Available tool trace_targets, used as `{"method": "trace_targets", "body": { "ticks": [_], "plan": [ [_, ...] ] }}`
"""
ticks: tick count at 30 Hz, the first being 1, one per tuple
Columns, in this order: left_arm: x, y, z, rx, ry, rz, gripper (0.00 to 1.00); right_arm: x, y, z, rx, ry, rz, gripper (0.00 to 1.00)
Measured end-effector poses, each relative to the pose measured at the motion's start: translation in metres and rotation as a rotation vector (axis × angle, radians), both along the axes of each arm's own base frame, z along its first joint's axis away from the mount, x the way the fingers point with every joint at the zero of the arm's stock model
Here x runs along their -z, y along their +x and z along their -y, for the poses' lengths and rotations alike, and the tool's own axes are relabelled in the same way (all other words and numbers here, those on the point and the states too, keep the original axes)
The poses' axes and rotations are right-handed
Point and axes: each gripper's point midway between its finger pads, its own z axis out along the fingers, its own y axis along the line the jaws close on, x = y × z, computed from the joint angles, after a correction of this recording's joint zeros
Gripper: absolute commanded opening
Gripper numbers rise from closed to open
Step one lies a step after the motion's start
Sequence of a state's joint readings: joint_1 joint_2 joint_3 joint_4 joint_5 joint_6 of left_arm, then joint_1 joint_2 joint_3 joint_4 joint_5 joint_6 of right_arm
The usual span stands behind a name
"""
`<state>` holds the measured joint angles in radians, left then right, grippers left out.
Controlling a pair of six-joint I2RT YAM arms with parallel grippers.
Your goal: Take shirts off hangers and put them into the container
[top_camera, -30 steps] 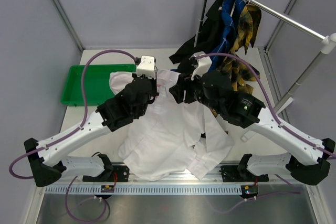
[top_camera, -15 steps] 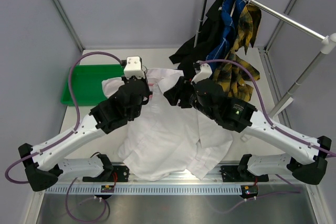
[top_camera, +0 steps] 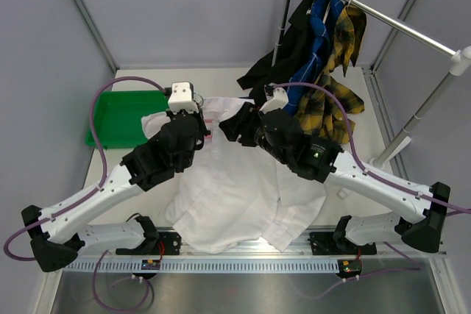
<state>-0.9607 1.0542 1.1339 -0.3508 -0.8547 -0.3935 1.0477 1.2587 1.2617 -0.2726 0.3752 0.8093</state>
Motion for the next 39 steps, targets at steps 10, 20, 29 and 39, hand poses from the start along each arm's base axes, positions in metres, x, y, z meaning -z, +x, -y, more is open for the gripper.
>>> {"method": "trace_targets", "body": {
  "ticks": [10, 20, 29, 39],
  "plan": [
    [-0.001, -0.003, -0.003, 0.005, -0.010, 0.006, 0.00, 0.004, 0.005, -0.009, 0.005, 0.036, 0.003, 0.27],
    [0.004, -0.003, -0.004, 0.005, -0.002, 0.001, 0.00, 0.019, 0.002, 0.001, 0.025, 0.028, -0.007, 0.00],
    [0.001, -0.004, -0.005, 0.004, -0.012, 0.010, 0.00, -0.003, -0.016, 0.065, 0.105, 0.031, 0.054, 0.00],
    [-0.011, -0.007, -0.008, 0.008, -0.048, 0.036, 0.00, 0.031, -0.025, 0.112, 0.167, -0.095, 0.081, 0.00]
  ]
}}
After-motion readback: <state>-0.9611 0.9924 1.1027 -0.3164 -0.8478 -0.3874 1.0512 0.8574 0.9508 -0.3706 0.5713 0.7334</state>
